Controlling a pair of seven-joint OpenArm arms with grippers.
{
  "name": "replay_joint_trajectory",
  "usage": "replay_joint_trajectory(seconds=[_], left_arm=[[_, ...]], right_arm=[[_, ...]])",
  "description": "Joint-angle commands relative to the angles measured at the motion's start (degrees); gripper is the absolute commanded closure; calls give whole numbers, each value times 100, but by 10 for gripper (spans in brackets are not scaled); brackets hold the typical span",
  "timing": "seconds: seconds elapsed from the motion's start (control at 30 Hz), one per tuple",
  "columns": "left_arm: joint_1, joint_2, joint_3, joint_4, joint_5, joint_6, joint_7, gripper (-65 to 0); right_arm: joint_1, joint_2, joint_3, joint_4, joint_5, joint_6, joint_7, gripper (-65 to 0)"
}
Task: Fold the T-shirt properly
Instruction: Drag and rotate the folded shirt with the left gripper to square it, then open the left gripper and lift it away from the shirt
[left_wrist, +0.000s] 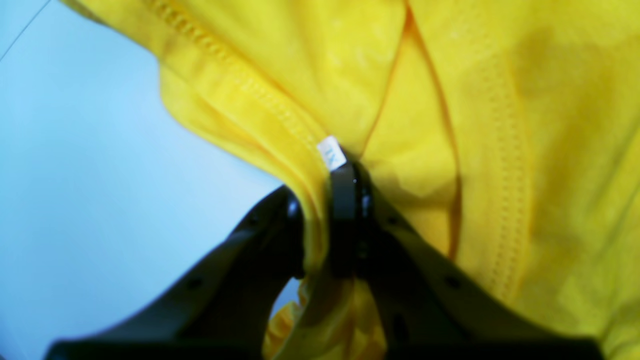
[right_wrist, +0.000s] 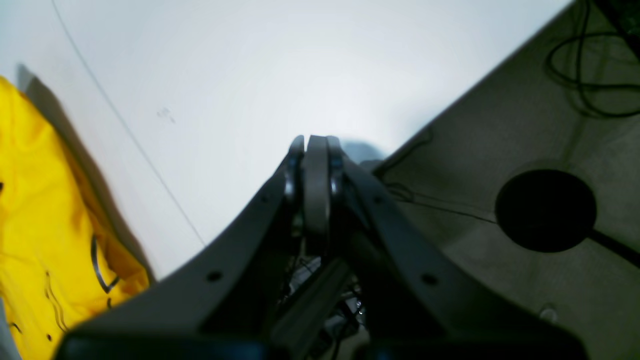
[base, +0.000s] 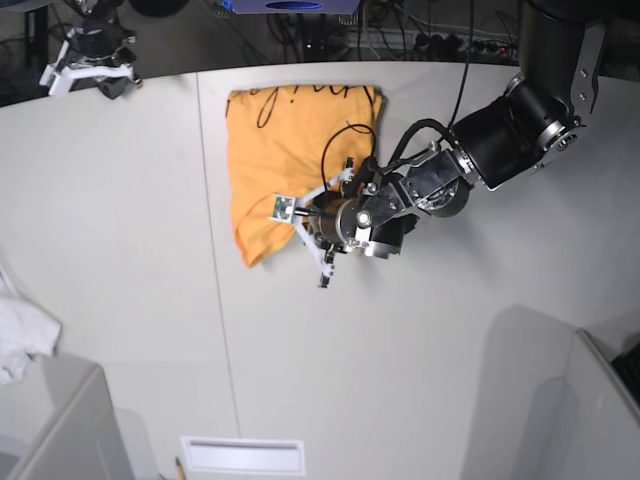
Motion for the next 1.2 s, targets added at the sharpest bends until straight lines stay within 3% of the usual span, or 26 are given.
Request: replay_joint_trajectory(seconds=[0.0, 0.23, 0.33, 0.47, 0.57, 0.63, 0.77, 0.87, 0.93, 1.03, 1.13, 1.17], left_arm=[[-170, -4, -75, 76, 46, -1, 3, 0], [-302, 14, -84, 84, 46, -1, 21, -3], [-381, 23, -84, 93, 28, -1, 21, -216], [-452, 31, -84, 93, 37, -1, 21, -436], [-513, 137, -198, 120, 37, -1, 21, -525], [-487, 137, -629, 313, 2, -1, 21, -543], [-223, 146, -1631, 779, 2, -1, 21, -541], [23, 111, -2141, 1236, 2, -1, 21, -540], [296, 93, -2528, 1702, 2, -1, 21, -513], [1043, -56, -3398, 2344, 46, -1, -5, -329], [1597, -83, -4233, 2739, 46, -1, -14, -39], [1773, -92, -4453, 2862, 46, -1, -23, 0]], right_arm=[[-10, -20, -81, 76, -26, 57, 67, 0], [157, -29, -494, 85, -202, 48, 67, 0], [165, -29, -512, 85, -210, 48, 67, 0], [165, -20, -503, 85, -210, 48, 67, 0], [165, -3, -485, 85, -210, 48, 67, 0], [165, -3, -477, 85, -210, 48, 67, 0], [253, 6, -477, 85, -219, 48, 67, 0], [341, 191, -503, 85, -219, 48, 84, 0], [376, 235, -485, 103, -219, 66, 93, 0], [368, 331, -477, 103, -228, 92, 287, 0], [227, 542, -529, 112, -228, 92, 1016, 0], [192, 578, -529, 112, -228, 92, 1280, 0]])
